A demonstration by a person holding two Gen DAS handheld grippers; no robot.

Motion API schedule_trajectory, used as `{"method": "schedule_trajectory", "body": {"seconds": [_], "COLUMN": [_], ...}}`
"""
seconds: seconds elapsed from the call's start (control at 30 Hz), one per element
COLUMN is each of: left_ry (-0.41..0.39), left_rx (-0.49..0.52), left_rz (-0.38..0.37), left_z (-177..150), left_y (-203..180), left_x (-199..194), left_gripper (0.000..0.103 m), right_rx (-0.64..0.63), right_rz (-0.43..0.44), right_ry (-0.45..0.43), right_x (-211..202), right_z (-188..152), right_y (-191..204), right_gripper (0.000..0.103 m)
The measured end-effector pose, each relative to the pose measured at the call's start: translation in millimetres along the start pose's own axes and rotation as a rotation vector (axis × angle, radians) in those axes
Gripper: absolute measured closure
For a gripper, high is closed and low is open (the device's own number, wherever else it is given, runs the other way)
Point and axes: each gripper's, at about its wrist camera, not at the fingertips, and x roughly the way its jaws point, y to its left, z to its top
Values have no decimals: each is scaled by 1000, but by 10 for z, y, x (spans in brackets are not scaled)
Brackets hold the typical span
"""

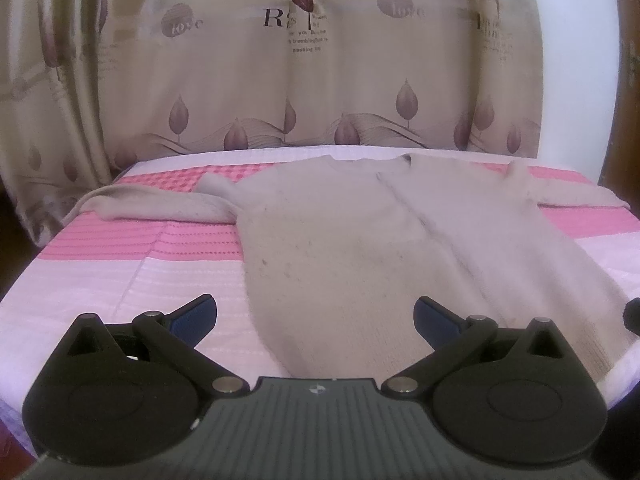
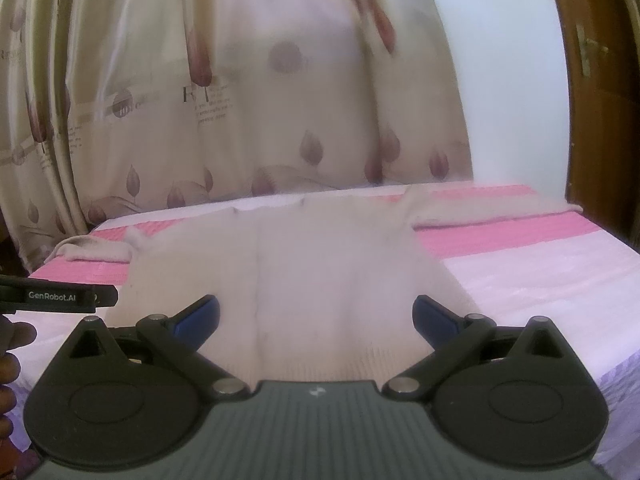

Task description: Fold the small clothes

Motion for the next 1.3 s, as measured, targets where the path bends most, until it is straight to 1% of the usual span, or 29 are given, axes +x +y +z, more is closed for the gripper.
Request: {"method": "schedule_trajectory", "body": {"seconds": [0.17, 0.3, 0.63, 0.77, 0.83, 0.9, 1.0, 1.1, 1.2, 1.3], "left_ry": [16, -3, 24, 50, 44, 67, 77, 58, 68, 61], "left_rx": [12, -8, -10, -15, -13, -9, -14, -30, -35, -23], "left_rz": [2, -9, 0, -3, 0, 4, 3, -3, -1, 13], "left_z": [-19, 3, 10, 13, 15, 10, 13, 21, 30, 52], "left_y": [-43, -34, 35, 65, 79, 92, 114, 143, 179, 241], "left_x": [36, 65, 189, 237, 261, 280, 324, 373, 414, 448], "left_gripper": [0, 0, 0, 0, 0, 0, 0, 0, 0, 0], "right_rx": [5, 6, 5, 5, 6, 5, 5, 1, -2, -6], "right_rz": [0, 0, 1, 3, 6, 7, 9, 9, 10, 10], "right_ry": [8, 20, 36, 44, 49, 52, 60, 67, 76, 86], "right_x": [27, 59, 111, 139, 155, 170, 195, 223, 252, 279], "right_z": [-3, 6, -10, -7, -3, -1, 1, -4, -17, -21], "right_y": [-3, -14, 8, 4, 9, 5, 11, 20, 28, 48], "right_gripper": [0, 0, 0, 0, 0, 0, 0, 0, 0, 0]}}
